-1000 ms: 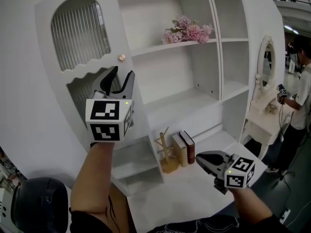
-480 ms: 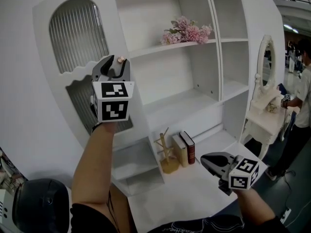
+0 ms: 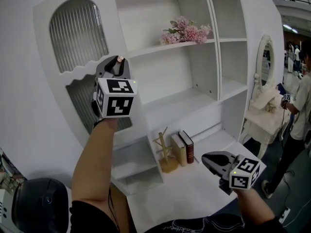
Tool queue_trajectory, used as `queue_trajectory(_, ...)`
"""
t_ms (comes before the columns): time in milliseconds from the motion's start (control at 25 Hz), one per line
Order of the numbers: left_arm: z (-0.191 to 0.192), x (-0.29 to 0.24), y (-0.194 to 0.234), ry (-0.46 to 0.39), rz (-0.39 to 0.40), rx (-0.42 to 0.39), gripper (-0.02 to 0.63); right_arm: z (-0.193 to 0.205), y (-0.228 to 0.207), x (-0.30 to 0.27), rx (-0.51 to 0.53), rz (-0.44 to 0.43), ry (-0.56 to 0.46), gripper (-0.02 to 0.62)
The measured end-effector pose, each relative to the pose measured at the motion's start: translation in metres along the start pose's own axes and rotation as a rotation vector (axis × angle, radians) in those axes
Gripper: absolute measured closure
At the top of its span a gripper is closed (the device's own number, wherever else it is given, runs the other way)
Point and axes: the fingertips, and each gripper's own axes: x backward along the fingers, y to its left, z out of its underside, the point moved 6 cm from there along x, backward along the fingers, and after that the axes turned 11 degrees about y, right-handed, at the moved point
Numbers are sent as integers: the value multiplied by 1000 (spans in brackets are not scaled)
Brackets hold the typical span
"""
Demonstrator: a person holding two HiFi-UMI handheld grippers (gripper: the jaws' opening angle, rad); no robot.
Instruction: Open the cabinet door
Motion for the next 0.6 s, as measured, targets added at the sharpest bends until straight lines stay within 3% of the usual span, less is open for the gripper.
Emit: queue_trajectory(600,-6,14,1,13,24,40,529,0,5,10,9,-4,-22,591)
